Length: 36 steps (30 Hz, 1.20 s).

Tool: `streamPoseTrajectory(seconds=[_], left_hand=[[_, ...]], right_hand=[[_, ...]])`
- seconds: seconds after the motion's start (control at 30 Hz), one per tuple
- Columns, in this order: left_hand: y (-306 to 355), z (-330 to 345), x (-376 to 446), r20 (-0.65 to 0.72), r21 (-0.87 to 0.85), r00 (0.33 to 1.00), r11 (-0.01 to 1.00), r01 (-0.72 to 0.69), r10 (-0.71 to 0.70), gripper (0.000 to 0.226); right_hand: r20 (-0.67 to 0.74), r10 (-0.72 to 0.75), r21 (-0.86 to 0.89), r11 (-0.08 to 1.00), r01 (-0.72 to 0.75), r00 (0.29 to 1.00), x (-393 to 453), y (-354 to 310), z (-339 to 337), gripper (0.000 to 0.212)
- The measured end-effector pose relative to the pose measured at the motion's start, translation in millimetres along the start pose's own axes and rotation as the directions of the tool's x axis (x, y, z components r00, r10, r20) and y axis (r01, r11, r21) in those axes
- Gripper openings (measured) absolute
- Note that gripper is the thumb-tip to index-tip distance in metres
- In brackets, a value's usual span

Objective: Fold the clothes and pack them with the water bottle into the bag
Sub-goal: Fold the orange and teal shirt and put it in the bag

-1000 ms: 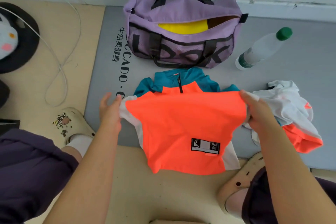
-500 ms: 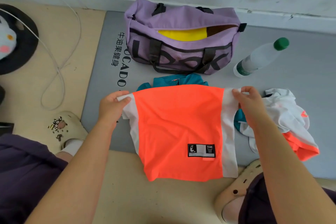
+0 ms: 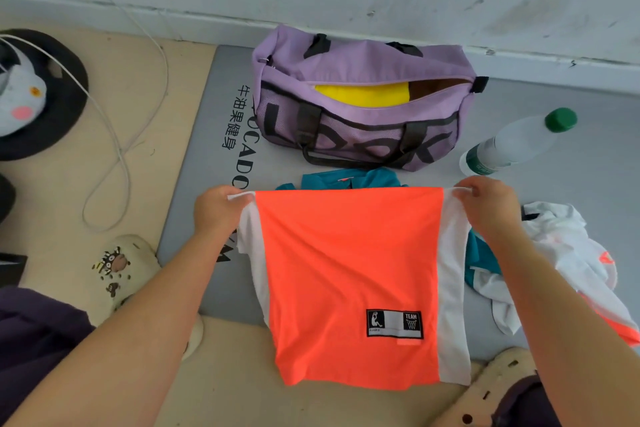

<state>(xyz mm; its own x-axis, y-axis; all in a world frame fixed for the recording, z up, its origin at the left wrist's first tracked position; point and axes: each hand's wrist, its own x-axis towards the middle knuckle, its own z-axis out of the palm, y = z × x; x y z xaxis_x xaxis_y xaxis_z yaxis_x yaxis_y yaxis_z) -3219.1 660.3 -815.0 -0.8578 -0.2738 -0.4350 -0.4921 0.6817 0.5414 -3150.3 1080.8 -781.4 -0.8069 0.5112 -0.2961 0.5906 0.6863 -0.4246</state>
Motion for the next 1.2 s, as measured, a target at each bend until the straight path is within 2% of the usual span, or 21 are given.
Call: streamPoseTrajectory(seconds=[0.1, 0.17, 0.23, 0.3, 0.37, 0.43, 0.47, 0.53, 0.57, 0.6, 0.63, 0.73, 0.8, 0.9, 0.97, 1.0, 1.07, 1.1, 1.2], left_hand=[[3.5, -4.4, 15.7, -0.108, -0.03, 0.991, 0.996, -0.083, 0.079, 0.017], [7.2, -3.5, 25.3, -0.075, -0.068, 0.992, 0.992, -0.107, 0.102, 0.02], [12.1, -3.5, 29.0, 0.044, -0.202, 0.999, 0.979, -0.013, 0.023, 0.019], [14.7, -2.1, 28.1, 0.141, -0.342, 0.988, 0.934, 0.102, -0.056, 0.015], [12.6, 0.7, 23.6, 0.128, -0.37, 0.988, 0.92, 0.129, -0.088, 0.012], [3.1, 3.2, 15.8, 0.12, -0.285, 0.988, 0.95, 0.13, -0.099, 0.01], [-4.4, 3.5, 11.7, 0.165, -0.222, 0.981, 0.965, 0.14, -0.105, 0.011], [-21.1, 2.1, 2.9, 0.321, -0.084, 0.94, 0.985, 0.15, -0.116, 0.014], [-28.4, -0.3, 0.2, 0.377, -0.033, 0.919, 0.99, 0.139, -0.116, 0.014], [-33.1, -3.3, -0.9, 0.389, -0.013, 0.914, 0.991, 0.13, -0.115, 0.013], [-34.9, -6.0, -0.6, 0.364, -0.028, 0.925, 0.991, 0.129, -0.11, 0.011], [-29.3, -9.5, 2.9, 0.233, -0.15, 0.971, 0.985, 0.091, -0.054, 0.005], [-22.1, -5.8, 6.2, 0.21, -0.141, 0.978, 0.99, 0.029, 0.001, 0.008], [-8.7, 2.6, 8.7, 0.162, 0.08, 0.978, 0.986, -0.145, 0.131, 0.007], [3.1, 10.7, 6.4, 0.12, 0.271, 0.944, 0.905, -0.329, 0.307, 0.015], [10.0, 16.4, 4.1, 0.131, 0.309, 0.906, 0.852, -0.423, 0.402, 0.02], [23.9, 32.1, 0.6, 0.198, 0.31, 0.83, 0.769, -0.558, 0.522, 0.024], [30.0, 40.6, -0.6, 0.243, 0.3, 0.812, 0.755, -0.583, 0.531, 0.025], [40.3, 60.0, 0.7, 0.353, 0.294, 0.819, 0.777, -0.557, 0.453, 0.028]], right_hand=[[-0.105, -0.064, 0.0, 0.998, 0.064, 0.992, 16.1, -4.6, 1.6, 0.019], [-0.114, -0.064, 0.072, 0.995, 0.073, 0.991, 24.4, -10.7, 6.6, 0.017], [-0.034, -0.017, 0.221, 0.975, 0.024, 0.999, 27.9, -15.2, 13.6, 0.013], [0.06, 0.065, 0.419, 0.904, -0.084, 0.996, 28.0, -17.9, 19.4, 0.011], [0.1, 0.155, 0.484, 0.856, -0.184, 0.983, 27.2, -15.0, 25.9, 0.012], [0.158, 0.219, 0.334, 0.906, -0.261, 0.963, 22.3, -2.3, 30.0, 0.018], [0.238, 0.224, 0.213, 0.937, -0.276, 0.945, 18.2, 8.2, 30.7, 0.019], [0.493, 0.213, 0.003, 0.969, -0.247, 0.843, 6.0, 32.9, 31.9, 0.018], [0.578, 0.22, -0.057, 0.972, -0.23, 0.786, -0.8, 43.6, 31.0, 0.017], [0.593, 0.237, -0.084, 0.969, -0.233, 0.769, -6.2, 51.6, 29.5, 0.017], [0.559, 0.246, -0.068, 0.965, -0.252, 0.792, -9.1, 56.6, 28.4, 0.018], [0.277, 0.292, 0.147, 0.929, -0.34, 0.916, -6.6, 57.3, 26.5, 0.02], [0.158, 0.255, 0.177, 0.943, -0.282, 0.954, -2.0, 51.7, 26.0, 0.018], [0.125, 0.114, -0.009, 0.993, -0.114, 0.986, -1.3, 39.2, 29.3, 0.017], [0.054, -0.054, -0.134, 0.989, 0.061, 0.997, -4.8, 25.6, 35.3, 0.019], [0.035, -0.142, -0.163, 0.976, 0.146, 0.989, -7.5, 17.0, 39.9, 0.021], [0.06, -0.255, -0.146, 0.954, 0.262, 0.965, -11.9, -2.2, 51.1, 0.021], [0.095, -0.287, -0.128, 0.946, 0.298, 0.953, -13.5, -10.4, 57.4, 0.021], [0.231, -0.288, -0.14, 0.935, 0.325, 0.929, -13.6, -23.7, 75.7, 0.027]])
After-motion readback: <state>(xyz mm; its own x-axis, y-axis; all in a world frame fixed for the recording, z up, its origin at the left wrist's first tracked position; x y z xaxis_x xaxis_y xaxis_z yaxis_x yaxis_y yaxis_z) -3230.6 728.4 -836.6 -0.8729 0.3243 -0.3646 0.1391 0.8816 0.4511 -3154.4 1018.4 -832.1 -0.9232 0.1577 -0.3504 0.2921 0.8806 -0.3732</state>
